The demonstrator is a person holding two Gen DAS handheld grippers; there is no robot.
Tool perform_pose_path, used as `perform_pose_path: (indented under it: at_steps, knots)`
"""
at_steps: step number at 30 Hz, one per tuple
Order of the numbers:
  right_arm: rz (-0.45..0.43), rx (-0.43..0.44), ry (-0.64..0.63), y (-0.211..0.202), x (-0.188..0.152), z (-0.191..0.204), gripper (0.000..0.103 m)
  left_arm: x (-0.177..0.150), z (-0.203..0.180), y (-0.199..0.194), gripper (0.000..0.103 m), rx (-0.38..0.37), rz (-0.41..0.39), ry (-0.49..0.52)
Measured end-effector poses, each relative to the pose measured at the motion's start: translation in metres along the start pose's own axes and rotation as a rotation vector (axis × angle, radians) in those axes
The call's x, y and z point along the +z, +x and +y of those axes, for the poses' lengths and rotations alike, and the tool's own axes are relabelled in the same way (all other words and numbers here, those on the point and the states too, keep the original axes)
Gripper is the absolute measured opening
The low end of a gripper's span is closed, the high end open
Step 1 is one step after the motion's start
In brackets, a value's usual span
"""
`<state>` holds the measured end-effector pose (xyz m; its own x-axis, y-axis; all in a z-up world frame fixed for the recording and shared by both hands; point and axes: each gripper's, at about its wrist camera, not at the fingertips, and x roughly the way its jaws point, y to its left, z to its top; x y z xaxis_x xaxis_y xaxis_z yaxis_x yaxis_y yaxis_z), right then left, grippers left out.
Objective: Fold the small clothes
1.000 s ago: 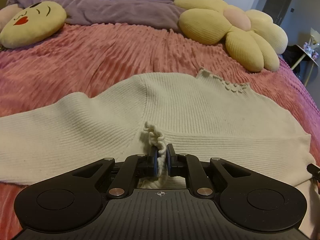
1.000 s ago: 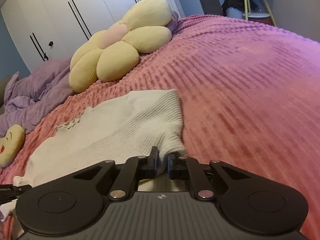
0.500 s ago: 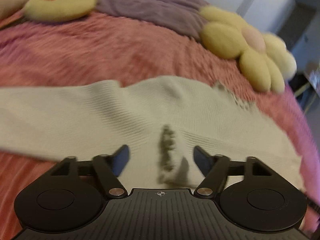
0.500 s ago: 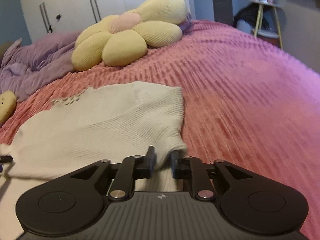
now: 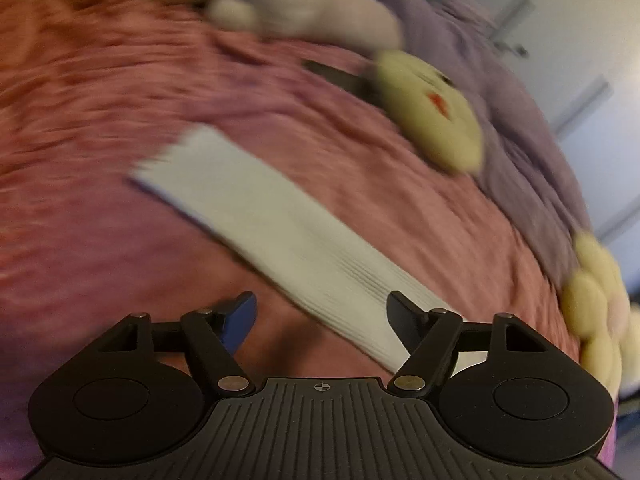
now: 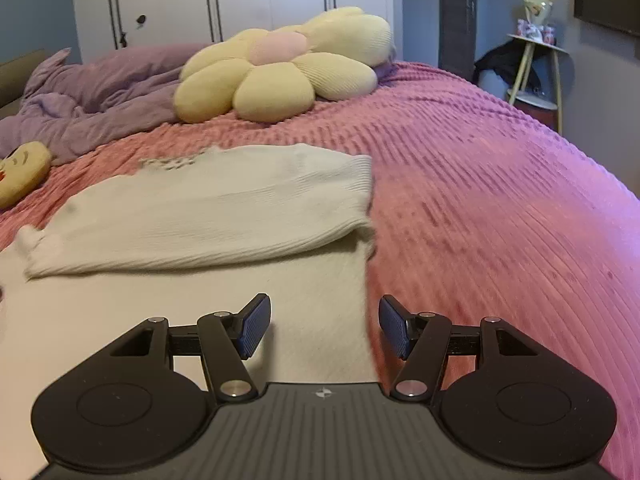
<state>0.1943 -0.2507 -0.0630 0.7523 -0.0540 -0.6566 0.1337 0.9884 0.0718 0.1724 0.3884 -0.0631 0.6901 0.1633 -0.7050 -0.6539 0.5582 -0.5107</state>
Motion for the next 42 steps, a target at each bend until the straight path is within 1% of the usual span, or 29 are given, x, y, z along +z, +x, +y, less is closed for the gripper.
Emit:
perform_pose_path:
  at_steps: [1, 2, 4, 6, 7, 8, 9, 11, 12, 13, 14, 17, 21, 26, 30, 31, 33, 36, 38, 40, 42]
  knots:
    - [-0.005, 0.001, -0.009, -0.006, -0.003, 0.005, 0.060, 0.004, 0.010, 0.001, 0.073, 0.005, -0.002, -0.035]
    - [-0.007, 0.000, -0.015, -0.011, -0.005, 0.009, 0.060, 0.008, 0.022, 0.005, 0.070, -0.014, -0.003, -0.082]
    - [-0.009, 0.001, -0.020, -0.017, -0.006, 0.016, 0.060, 0.014, 0.040, 0.013, 0.065, -0.057, 0.009, -0.183]
    - [-0.002, 0.007, -0.016, -0.020, -0.005, 0.024, 0.060, 0.020, 0.053, 0.019, 0.061, -0.111, -0.002, -0.269]
    - [0.001, 0.010, -0.021, -0.021, -0.005, 0.028, 0.060, 0.024, 0.057, 0.021, 0.056, -0.134, -0.012, -0.299]
    - [0.003, 0.011, -0.031, -0.021, -0.004, 0.032, 0.060, 0.025, 0.058, 0.025, 0.051, -0.140, -0.013, -0.326]
    - [0.003, 0.008, -0.043, -0.022, -0.003, 0.036, 0.060, 0.027, 0.062, 0.028, 0.050, -0.150, -0.011, -0.355]
    - [-0.003, 0.012, -0.067, -0.023, 0.000, 0.044, 0.061, 0.029, 0.068, 0.031, 0.036, -0.165, -0.007, -0.392]
    - [-0.007, 0.013, -0.074, -0.024, 0.001, 0.047, 0.061, 0.030, 0.067, 0.034, 0.032, -0.157, -0.001, -0.392]
    - [-0.008, 0.015, -0.076, -0.024, 0.002, 0.049, 0.061, 0.031, 0.068, 0.034, 0.020, -0.145, 0.007, -0.392]
    - [-0.007, 0.018, -0.078, -0.024, 0.003, 0.051, 0.061, 0.033, 0.068, 0.037, 0.015, -0.132, 0.014, -0.391]
    - [-0.006, 0.021, -0.083, -0.024, 0.004, 0.055, 0.061, 0.030, 0.066, 0.035, 0.012, -0.132, 0.023, -0.363]
    - [-0.001, 0.023, -0.085, -0.023, 0.004, 0.056, 0.062, 0.028, 0.067, 0.031, 0.011, -0.147, 0.035, -0.377]
    - [-0.002, 0.017, -0.072, -0.025, 0.005, 0.049, 0.063, 0.030, 0.061, 0.020, 0.010, -0.204, 0.012, -0.345]
    - [0.005, 0.011, -0.064, -0.024, 0.002, 0.047, 0.063, 0.033, 0.064, 0.025, 0.010, -0.192, 0.007, -0.370]
    - [0.007, 0.012, -0.061, -0.024, 0.001, 0.047, 0.063, 0.033, 0.064, 0.028, 0.010, -0.177, 0.010, -0.365]
    - [0.010, 0.016, -0.060, -0.024, 0.001, 0.048, 0.064, 0.033, 0.061, 0.034, 0.012, -0.142, 0.018, -0.341]
    - [0.008, 0.021, -0.070, -0.023, 0.000, 0.050, 0.065, 0.033, 0.059, 0.035, 0.012, -0.141, 0.008, -0.340]
    - [0.002, 0.022, -0.075, -0.024, 0.001, 0.050, 0.065, 0.034, 0.048, 0.028, 0.009, -0.143, -0.010, -0.278]
    - [-0.003, 0.025, -0.071, -0.024, 0.002, 0.049, 0.065, 0.034, 0.028, 0.020, 0.009, -0.152, -0.020, -0.179]
    - [-0.005, 0.030, -0.064, -0.024, 0.002, 0.048, 0.065, 0.032, -0.001, 0.012, 0.009, -0.165, -0.026, -0.069]
